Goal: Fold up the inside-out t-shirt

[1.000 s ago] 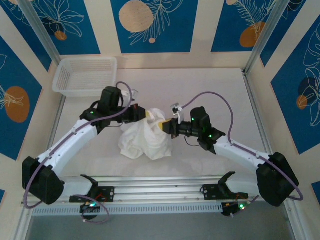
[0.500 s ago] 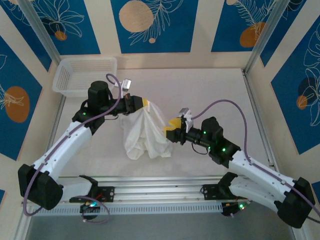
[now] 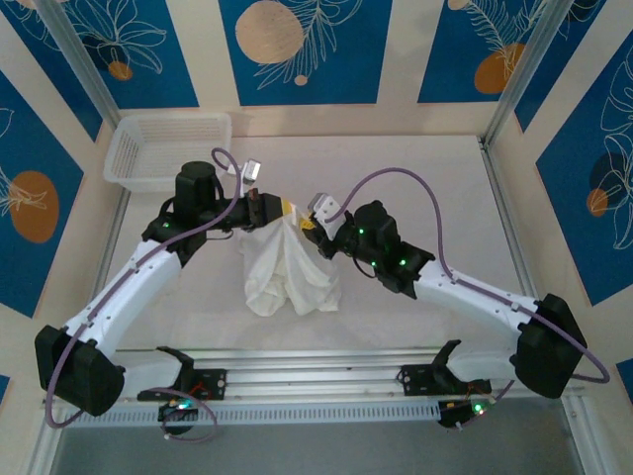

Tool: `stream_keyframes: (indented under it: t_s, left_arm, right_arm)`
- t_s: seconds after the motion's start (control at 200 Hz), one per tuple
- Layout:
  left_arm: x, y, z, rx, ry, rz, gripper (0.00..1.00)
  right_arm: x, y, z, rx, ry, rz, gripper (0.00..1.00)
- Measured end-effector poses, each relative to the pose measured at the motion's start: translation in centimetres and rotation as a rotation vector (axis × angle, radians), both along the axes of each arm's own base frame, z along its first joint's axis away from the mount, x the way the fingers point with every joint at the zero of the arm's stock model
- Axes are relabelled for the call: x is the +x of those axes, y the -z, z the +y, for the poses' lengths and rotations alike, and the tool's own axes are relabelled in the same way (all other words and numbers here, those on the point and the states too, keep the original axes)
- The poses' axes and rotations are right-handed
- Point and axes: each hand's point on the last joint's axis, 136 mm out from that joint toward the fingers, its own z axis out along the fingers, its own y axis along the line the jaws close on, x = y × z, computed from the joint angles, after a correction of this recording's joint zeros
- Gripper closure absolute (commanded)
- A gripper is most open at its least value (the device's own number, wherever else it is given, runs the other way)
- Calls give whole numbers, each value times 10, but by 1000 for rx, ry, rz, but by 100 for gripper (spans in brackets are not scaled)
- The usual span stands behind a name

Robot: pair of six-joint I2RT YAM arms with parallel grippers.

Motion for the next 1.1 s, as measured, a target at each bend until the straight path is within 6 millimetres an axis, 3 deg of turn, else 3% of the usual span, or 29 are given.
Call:
stream_keyframes:
  t_s: [0.1, 0.255, 0.355, 0.44, 0.605, 0.755, 0.89, 1.1]
  left_arm:
    - [3, 4, 6, 46, -15, -29, 100]
    - [15, 27, 9, 133, -5, -63, 100]
    - [14, 42, -2, 136, 64, -45, 81]
    - [20, 47, 4, 176, 40, -79, 66]
    - [18, 48, 29, 309, -23, -175, 55]
    - [-5, 29, 45, 387, -1, -342, 58]
    - [-25, 13, 43, 382, 73, -477, 64]
    - [-28, 27, 18, 385, 186, -520, 68]
  right_arm:
    - [-17, -13, 3, 83, -124, 94, 100]
    - [-53, -53, -4, 305, -318, 245, 100]
    - [-60, -45, -10, 363, -337, 356, 100]
    - [-62, -36, -14, 380, -333, 421, 100]
    - [-50, -40, -26, 443, -283, 446, 100]
    - [-38, -37, -31, 464, -238, 469, 100]
    - [-35, -34, -31, 465, -224, 482, 100]
    - [-35, -33, -31, 464, -224, 489, 100]
